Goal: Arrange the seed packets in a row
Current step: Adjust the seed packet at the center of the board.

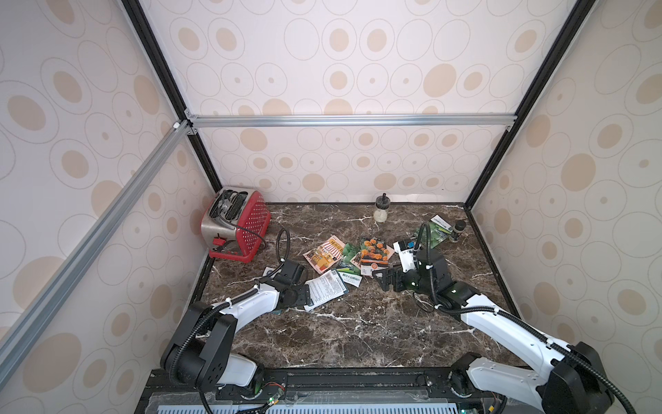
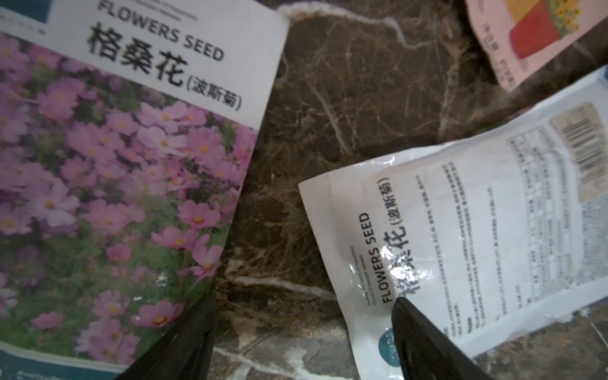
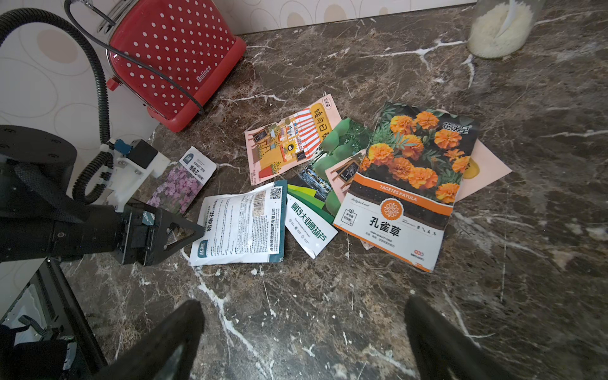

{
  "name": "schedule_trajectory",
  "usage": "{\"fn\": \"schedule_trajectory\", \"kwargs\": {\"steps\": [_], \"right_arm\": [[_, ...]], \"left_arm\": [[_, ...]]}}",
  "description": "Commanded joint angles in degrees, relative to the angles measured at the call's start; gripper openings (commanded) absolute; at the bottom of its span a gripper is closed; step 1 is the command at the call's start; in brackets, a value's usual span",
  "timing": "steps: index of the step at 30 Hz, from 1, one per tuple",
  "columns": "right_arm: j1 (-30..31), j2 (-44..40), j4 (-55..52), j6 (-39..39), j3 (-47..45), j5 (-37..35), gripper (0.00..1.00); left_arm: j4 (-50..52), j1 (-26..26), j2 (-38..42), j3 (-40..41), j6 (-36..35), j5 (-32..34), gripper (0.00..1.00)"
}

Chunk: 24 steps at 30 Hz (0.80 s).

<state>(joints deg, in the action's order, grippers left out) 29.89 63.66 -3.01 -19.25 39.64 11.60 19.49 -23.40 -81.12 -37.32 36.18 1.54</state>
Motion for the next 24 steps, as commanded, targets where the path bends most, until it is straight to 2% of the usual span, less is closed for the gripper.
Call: {"fn": "schedule_trajectory", "kwargs": {"steps": [1, 15, 24], "right_arm": [[-0.09, 0.22, 0.1, 0.0, 1.56, -0.61, 0.99], [-0.09, -0.18, -0.59, 0.5, 1.23, -1.5, 0.99], [-0.07, 0.06, -0.52, 0.65, 1.12, -1.58, 0.99]], "left_arm": [[3.53, 0.95, -1.4, -0.52, 1.34, 2.39, 0.84], [0.51, 0.97, -6.41, -7.47, 2.78, 1.79, 0.85], [0.35, 2.56, -7.82, -7.9, 2.46, 2.84, 0.86]]}}
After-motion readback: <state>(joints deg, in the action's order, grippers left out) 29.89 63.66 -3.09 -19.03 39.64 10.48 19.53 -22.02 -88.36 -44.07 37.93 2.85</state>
